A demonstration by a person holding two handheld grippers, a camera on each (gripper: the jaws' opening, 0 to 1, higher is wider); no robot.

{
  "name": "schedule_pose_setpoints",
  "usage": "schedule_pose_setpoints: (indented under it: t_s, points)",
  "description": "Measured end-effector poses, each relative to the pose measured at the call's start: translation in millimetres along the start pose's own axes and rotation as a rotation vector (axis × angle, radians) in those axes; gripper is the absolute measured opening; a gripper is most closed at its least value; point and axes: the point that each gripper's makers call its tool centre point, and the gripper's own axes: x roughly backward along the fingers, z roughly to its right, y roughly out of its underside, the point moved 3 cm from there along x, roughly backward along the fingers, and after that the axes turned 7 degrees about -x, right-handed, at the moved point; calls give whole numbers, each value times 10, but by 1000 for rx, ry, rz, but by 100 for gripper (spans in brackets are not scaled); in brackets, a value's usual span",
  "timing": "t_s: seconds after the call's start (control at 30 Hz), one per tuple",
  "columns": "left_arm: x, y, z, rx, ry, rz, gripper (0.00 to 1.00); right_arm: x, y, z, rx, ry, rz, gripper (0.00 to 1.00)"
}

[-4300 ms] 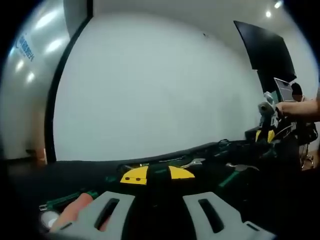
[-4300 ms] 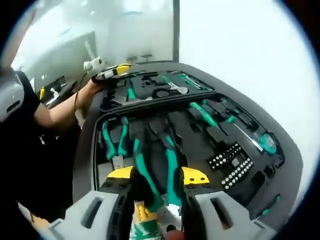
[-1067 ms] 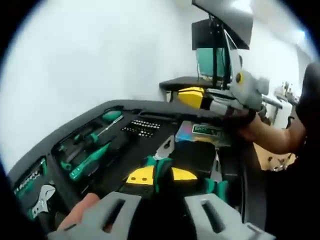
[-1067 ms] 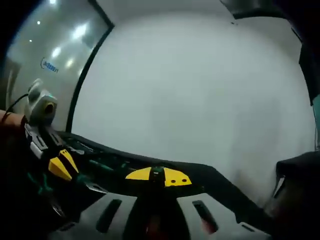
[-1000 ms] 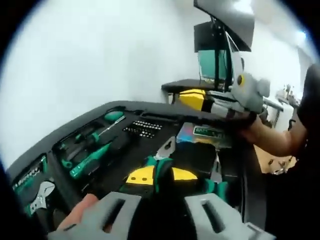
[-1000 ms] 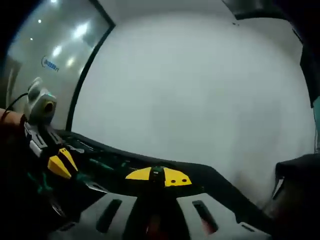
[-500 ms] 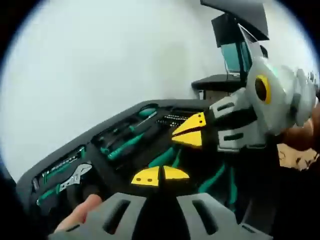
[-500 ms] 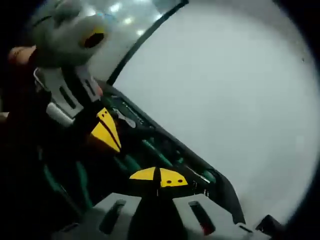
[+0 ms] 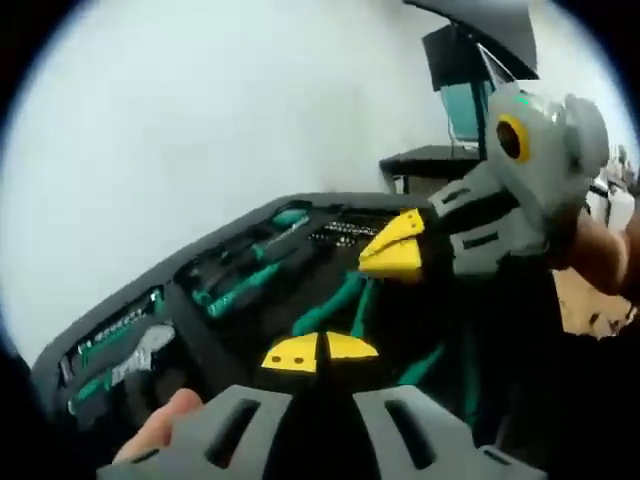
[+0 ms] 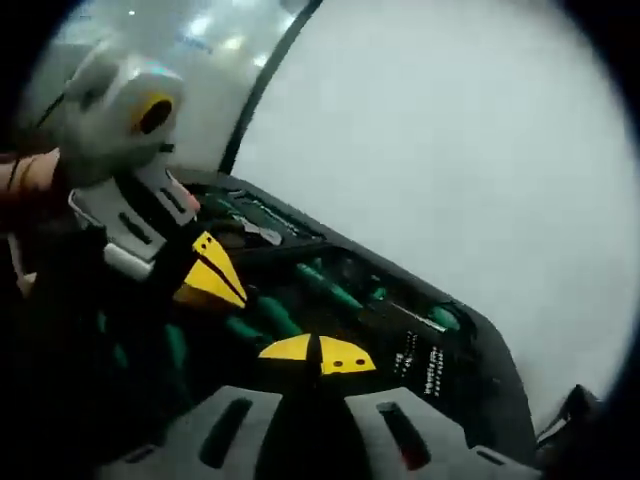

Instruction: Pick up the tools and put them into their designated positions in the toolbox.

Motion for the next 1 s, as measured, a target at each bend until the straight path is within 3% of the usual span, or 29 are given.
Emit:
schedule_pose_setpoints:
  t_s: [0.03,0.07,0.1,0.13,0.2,0.27,0.3,0.33,0.4,0.43,0.6,0.63,0.7,1.0]
  points:
    - [-18,-38,8,-10,0,10,0,59,-1,210,-71,76,8,0]
    - [-25,-125,86,-21,19,14,0,54,53,274,-140,79,-21,0]
    - [-67,-171,119,-27,28,12,0,-16,131,270,-192,31,-74,0]
    - [-169,-221,153,-39,34,9,0,-61,168,217,-176,-4,-96,0]
    - [-310,-234,193,-52,63,-6,0,-103,198,98,-21,-14,-101,0]
    - [-382,-120,216,-43,61,-76,0,-143,282,-65,37,-50,-125,0]
    - [-371,-234,207,-40,52,14,0,-151,391,-95,81,-46,-182,0]
    - [-321,-132,247,-37,80,-59,0,-104,260,-57,109,-17,-111,0]
    - [-331,-144,208,-46,74,-46,0,-48,261,-49,13,-2,-126,0]
    - [-330,-142,191,-108,66,-49,0,-70,271,-31,8,-11,-131,0]
    - [-379,-131,181,-138,71,-76,0,-112,293,-43,-17,-30,-165,0]
    - [-362,-189,237,-165,87,-77,0,-112,290,-39,-26,-30,-173,0]
    - [-374,-175,217,-132,104,-97,0,-134,307,-44,-30,-38,-184,0]
    - [-382,-168,233,-146,114,-140,0,-188,365,-41,-35,-51,-201,0]
